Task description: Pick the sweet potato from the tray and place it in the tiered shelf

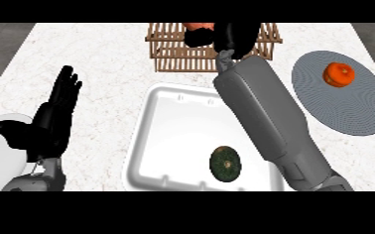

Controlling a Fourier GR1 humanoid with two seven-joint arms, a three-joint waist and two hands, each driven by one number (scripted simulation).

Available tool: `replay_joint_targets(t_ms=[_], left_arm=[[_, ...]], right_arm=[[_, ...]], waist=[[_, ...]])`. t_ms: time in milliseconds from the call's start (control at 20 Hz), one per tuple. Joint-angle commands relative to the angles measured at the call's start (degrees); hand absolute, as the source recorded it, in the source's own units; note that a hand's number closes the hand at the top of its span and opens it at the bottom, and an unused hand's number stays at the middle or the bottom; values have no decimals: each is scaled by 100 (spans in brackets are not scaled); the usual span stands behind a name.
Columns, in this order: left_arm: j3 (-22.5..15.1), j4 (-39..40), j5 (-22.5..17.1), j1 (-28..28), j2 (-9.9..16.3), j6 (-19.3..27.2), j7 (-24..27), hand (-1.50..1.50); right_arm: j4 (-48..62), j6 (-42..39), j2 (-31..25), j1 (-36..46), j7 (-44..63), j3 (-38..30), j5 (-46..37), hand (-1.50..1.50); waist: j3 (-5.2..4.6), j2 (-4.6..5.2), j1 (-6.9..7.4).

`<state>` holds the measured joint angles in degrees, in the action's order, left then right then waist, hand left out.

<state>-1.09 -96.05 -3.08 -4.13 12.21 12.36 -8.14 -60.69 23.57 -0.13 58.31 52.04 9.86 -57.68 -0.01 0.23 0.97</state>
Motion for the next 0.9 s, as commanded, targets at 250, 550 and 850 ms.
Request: replay_joint_targets(t_ms=[250, 550, 850], left_arm=[[-94, 36, 224, -136, -115, 41, 6, 0], [183, 2, 60, -221, 19, -106, -181, 0], [174, -104, 74, 52, -47, -198, -17, 0]], right_arm=[[1720, 1353, -18, 628, -877, -1062, 434, 150], [2546, 963, -130, 1084, -1743, -1565, 1233, -150], [2605, 1167, -114, 1127, -2556, -1793, 1703, -150]], waist=[[1, 40, 72], [1, 25, 57], [1, 12, 38]])
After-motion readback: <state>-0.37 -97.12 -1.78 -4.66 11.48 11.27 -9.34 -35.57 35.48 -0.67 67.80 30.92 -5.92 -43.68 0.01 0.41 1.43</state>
